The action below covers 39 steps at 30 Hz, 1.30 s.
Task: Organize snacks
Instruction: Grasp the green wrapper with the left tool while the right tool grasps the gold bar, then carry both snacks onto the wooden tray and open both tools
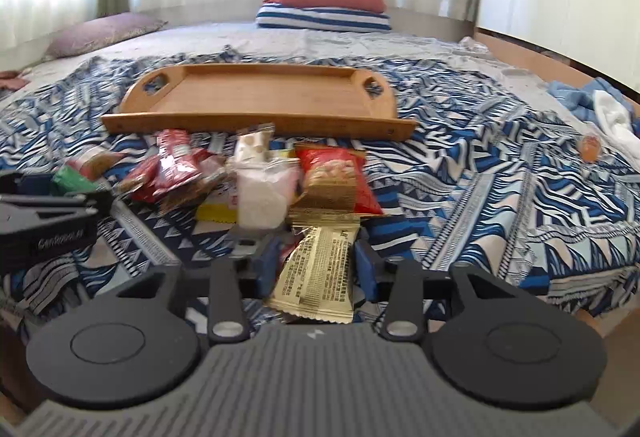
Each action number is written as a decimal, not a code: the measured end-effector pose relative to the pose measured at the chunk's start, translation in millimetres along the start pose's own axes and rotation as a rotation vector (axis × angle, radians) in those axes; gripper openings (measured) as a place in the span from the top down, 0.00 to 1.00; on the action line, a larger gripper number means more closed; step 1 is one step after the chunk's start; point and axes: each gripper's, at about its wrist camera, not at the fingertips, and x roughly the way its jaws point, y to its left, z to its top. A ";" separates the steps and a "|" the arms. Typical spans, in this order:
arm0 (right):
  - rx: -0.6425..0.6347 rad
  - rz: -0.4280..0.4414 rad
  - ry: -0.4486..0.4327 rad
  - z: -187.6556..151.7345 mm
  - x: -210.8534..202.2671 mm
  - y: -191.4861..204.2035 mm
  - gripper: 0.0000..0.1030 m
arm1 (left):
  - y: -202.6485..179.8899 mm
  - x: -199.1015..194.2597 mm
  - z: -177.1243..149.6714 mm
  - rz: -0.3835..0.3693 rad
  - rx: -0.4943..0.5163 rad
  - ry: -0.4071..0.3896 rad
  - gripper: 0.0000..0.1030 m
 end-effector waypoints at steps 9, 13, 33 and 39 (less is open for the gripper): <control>0.056 0.044 -0.020 12.0 -16.8 -11.7 0.65 | 15.6 -24.4 25.5 -0.038 -0.066 -0.053 0.56; 0.073 0.063 -0.055 31.6 -18.2 -22.5 0.65 | 25.1 -17.5 45.2 -0.069 -0.105 -0.045 0.56; 0.167 0.170 0.045 154.6 93.2 -68.7 0.65 | 17.9 106.0 153.2 -0.188 -0.194 0.107 0.56; 0.186 0.150 0.118 163.0 140.7 -69.6 0.65 | 5.4 154.3 160.4 -0.157 -0.199 0.171 0.56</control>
